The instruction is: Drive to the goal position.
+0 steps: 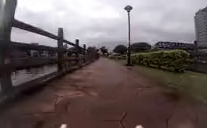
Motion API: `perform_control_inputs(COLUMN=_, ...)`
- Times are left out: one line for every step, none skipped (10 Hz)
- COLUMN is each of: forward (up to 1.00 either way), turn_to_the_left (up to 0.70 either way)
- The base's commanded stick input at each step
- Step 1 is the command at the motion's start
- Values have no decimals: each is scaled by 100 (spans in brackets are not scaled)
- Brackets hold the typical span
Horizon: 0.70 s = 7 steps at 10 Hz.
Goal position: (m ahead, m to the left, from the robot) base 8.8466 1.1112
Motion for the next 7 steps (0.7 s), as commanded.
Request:
perform_control_inputs(forward=85, turn_to_the_left=1)
perform_control_inputs(forward=85, turn_to_the_left=1)
perform_control_inputs(forward=85, turn_to_the_left=1)
perform_control_inputs(forward=85, turn_to_the_left=1)
perform_control_inputs(forward=85, turn_to_the_left=1)
perform_control_inputs(forward=85, turn_to_the_left=-5)
perform_control_inputs(forward=85, turn_to_the_left=-18)
